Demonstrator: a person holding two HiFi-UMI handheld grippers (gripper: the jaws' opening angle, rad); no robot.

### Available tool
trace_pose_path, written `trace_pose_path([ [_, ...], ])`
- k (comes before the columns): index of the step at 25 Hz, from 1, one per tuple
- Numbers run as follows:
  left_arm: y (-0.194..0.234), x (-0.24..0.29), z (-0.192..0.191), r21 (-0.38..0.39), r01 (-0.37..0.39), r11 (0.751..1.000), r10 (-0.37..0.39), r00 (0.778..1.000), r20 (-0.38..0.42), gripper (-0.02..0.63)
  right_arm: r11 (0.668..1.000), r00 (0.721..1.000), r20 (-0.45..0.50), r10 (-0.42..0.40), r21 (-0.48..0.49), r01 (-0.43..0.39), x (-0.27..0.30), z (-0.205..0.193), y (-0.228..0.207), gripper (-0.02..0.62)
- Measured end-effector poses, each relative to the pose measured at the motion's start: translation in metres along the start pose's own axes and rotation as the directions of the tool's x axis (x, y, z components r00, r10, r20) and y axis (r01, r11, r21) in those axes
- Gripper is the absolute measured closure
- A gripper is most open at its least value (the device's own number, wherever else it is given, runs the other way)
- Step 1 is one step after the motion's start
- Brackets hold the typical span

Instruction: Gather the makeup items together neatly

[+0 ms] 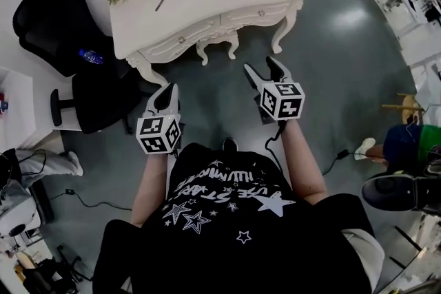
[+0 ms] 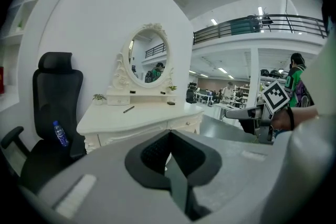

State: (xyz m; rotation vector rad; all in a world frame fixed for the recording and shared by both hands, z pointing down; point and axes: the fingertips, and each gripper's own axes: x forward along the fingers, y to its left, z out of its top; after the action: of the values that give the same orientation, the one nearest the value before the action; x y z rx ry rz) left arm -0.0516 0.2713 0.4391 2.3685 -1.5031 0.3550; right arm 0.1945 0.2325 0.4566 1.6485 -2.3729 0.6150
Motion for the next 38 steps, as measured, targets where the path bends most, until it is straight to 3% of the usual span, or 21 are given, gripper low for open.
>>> trace_pose_path([
  [11, 0.042, 0.010, 0.002, -0.064, -0.118, 0.991, 0.118, 0.993, -0.008, 0.606, 0.992, 0.990, -0.070, 0.119, -0.024, -0.121, 0.063, 0.002, 0.030, 0.270],
  [19, 0.085, 0.058, 0.013, -0.088, -0.119, 0.989, 0.117, 0.993, -0.028, 0.606, 0.991, 0.988, -0.095, 0.122, -0.048, -0.127, 0.130, 0.029, 0.032, 0.275],
  [28, 0.168, 0.140, 0.053, -0.096, -0.120, 0.988, 0.115, 0.992, -0.061, 0.606, 0.988, 0.976, -0.170, 0.138, -0.042, -0.147, 0.255, 0.065, 0.052, 0.278],
  [38, 0.245, 0.181, 0.064, -0.132, -0.139, 0.981, 0.126, 0.986, -0.106, 0.606, 0.977, 0.947, -0.257, 0.192, -0.037, -0.208, 0.375, 0.085, 0.111, 0.281],
])
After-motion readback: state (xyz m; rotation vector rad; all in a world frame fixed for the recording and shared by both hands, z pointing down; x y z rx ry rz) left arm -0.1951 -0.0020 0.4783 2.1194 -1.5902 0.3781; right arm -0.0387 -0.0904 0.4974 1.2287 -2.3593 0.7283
